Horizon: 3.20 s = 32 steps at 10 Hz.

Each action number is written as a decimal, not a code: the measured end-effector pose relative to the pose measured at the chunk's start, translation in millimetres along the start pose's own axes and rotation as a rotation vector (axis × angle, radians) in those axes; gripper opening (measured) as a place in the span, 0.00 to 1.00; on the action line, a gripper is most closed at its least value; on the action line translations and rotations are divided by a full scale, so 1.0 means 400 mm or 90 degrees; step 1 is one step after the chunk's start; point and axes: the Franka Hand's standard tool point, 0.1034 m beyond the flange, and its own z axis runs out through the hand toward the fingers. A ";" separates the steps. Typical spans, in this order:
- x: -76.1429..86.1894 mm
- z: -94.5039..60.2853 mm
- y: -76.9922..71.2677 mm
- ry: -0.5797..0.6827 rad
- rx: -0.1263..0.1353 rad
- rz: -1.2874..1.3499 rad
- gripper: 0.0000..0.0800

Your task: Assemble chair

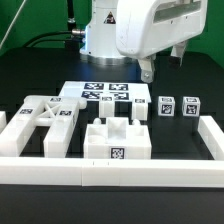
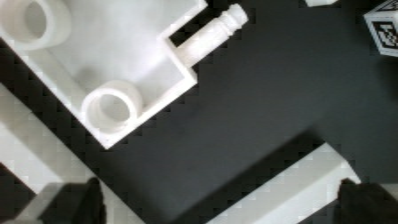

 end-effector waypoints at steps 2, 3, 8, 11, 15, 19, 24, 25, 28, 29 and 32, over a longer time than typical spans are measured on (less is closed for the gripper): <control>-0.001 0.001 0.000 0.000 0.000 0.000 0.81; -0.001 0.001 0.000 0.000 0.000 0.000 0.81; -0.039 0.016 0.051 -0.002 -0.003 -0.039 0.81; -0.069 0.075 0.127 -0.001 0.001 -0.095 0.81; -0.069 0.090 0.129 0.000 0.002 -0.080 0.81; -0.064 0.110 0.130 -0.002 0.008 0.123 0.81; -0.050 0.116 0.146 0.008 0.016 0.307 0.81; -0.048 0.116 0.144 0.008 0.017 0.339 0.81; -0.031 0.164 0.113 -0.004 0.027 0.479 0.81; -0.017 0.182 0.104 0.002 0.029 0.531 0.81; -0.004 0.236 0.080 -0.001 0.033 0.562 0.81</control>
Offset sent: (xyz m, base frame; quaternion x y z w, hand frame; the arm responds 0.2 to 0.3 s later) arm 0.0000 0.0000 0.0000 0.0000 0.0000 0.0000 1.0000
